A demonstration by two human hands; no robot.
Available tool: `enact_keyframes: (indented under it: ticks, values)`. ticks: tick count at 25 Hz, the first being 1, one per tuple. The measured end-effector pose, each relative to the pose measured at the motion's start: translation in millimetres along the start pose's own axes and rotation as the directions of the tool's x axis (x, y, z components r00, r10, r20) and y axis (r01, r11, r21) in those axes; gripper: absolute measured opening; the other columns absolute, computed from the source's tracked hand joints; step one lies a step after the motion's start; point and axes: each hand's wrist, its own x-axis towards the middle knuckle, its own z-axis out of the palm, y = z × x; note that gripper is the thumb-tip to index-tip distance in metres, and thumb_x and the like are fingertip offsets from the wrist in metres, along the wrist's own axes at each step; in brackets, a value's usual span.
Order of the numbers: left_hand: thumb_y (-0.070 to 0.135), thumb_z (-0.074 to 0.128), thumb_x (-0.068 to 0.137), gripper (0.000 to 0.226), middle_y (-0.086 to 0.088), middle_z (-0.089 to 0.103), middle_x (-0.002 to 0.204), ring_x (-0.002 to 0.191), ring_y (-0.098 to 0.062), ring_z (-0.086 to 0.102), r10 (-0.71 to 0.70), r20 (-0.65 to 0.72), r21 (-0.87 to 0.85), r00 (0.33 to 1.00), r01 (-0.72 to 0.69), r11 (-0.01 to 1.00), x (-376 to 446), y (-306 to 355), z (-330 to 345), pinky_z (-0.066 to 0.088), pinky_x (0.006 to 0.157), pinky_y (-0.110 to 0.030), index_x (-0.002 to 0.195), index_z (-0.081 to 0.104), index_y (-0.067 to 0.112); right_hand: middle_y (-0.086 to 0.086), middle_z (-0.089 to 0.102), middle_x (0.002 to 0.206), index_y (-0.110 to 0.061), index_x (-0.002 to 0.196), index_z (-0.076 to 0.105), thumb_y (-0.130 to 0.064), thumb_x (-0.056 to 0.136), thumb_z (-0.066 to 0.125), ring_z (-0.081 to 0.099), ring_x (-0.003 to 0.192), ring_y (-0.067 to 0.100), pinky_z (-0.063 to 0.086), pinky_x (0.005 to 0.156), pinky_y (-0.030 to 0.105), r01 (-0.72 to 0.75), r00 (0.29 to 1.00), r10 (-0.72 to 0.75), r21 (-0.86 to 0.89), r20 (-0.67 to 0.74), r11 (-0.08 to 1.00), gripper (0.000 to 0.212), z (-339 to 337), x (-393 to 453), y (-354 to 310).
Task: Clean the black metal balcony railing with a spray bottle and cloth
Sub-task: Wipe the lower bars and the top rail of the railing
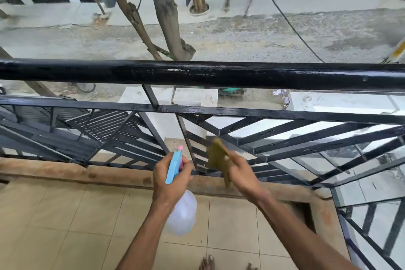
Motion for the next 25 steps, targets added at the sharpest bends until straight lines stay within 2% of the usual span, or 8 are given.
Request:
enact_keyframes:
  ticks: [2,3,6,11,15,18,22,25]
  values:
    - [0.009,0.073,0.089,0.012,0.000,0.057,0.066,0.061,-0.010,0.060,-0.023,-0.053,0.046,0.998,0.026,0.999,0,-4,19,0.064,0.069,-0.054,0.080,0.067,0.014,0.008,0.073,0.117,-0.019,0.127,0.062,-0.015,0.109,0.038,0.070,0.106,0.022,0.054,0.096,0.037,-0.229,0.964,0.267,0.450,-0.021,0.863,0.031,-18,-15,25]
    - [0.010,0.074,0.088,0.015,0.003,0.055,0.063,0.058,-0.011,0.058,-0.028,-0.079,0.060,0.997,0.032,0.998,0,-5,28,0.063,0.066,-0.057,0.077,0.066,0.016,0.008,0.075,0.113,-0.017,0.125,0.064,-0.014,0.109,0.039,0.069,0.106,0.024,0.052,0.100,0.042,-0.251,0.947,0.319,0.548,-0.031,0.798,0.030,-25,-20,35]
    - [0.011,0.076,0.083,0.030,0.012,0.049,0.051,0.049,-0.008,0.051,-0.010,-0.140,0.091,0.990,0.022,0.996,0,-1,48,0.061,0.057,-0.055,0.063,0.056,0.022,0.008,0.072,0.119,-0.016,0.131,0.063,-0.017,0.108,0.042,0.065,0.115,0.029,0.046,0.108,0.051,-0.215,0.941,0.328,0.598,-0.085,0.772,0.031,-34,-28,52]
    - [0.028,0.078,0.079,0.011,0.012,0.058,0.060,0.064,-0.020,0.067,0.026,-0.033,0.084,0.999,-0.023,0.996,-3,2,60,0.065,0.065,-0.049,0.076,0.068,0.024,-0.009,0.074,0.109,-0.034,0.114,0.069,-0.024,0.108,0.043,0.064,0.113,0.021,0.048,0.105,0.044,-0.117,0.965,0.197,0.383,-0.175,0.916,0.028,-40,-31,36]
    - [0.016,0.079,0.085,0.019,0.016,0.053,0.055,0.057,-0.015,0.060,-0.009,-0.037,0.131,0.999,0.014,0.991,-3,-3,68,0.064,0.065,-0.052,0.075,0.064,0.019,-0.020,0.069,0.104,-0.048,0.111,0.063,-0.029,0.108,0.041,0.063,0.104,0.007,0.051,0.095,0.036,-0.020,0.976,0.056,0.167,-0.209,0.986,0.029,-36,-34,23]
    - [0.017,0.080,0.084,0.016,0.012,0.057,0.058,0.061,-0.020,0.064,-0.030,-0.001,0.154,1.000,0.030,0.988,-1,-8,75,0.065,0.064,-0.051,0.075,0.067,0.019,-0.020,0.066,0.102,-0.050,0.111,0.060,-0.028,0.108,0.039,0.061,0.099,0.007,0.052,0.093,0.039,0.075,0.961,-0.049,0.087,-0.271,0.993,0.030,-32,-32,21]
    - [0.022,0.081,0.084,0.014,0.001,0.060,0.067,0.067,-0.025,0.067,-0.092,0.040,0.156,0.995,0.085,0.984,1,-16,83,0.065,0.066,-0.050,0.080,0.069,0.016,0.006,0.062,0.094,-0.040,0.104,0.060,-0.013,0.106,0.041,0.054,0.087,0.027,0.056,0.072,0.043,0.199,0.917,-0.151,0.096,-0.369,0.975,0.032,-31,-34,5]
    - [0.025,0.080,0.082,0.017,0.003,0.056,0.062,0.064,-0.021,0.063,-0.100,0.091,0.171,0.991,0.084,0.982,3,-15,89,0.065,0.066,-0.051,0.076,0.067,0.017,0.030,0.057,0.088,-0.026,0.103,0.060,-0.002,0.103,0.043,0.043,0.063,0.029,0.043,0.052,0.017,0.234,0.881,-0.176,0.081,-0.439,0.969,0.030,-34,-38,-7]
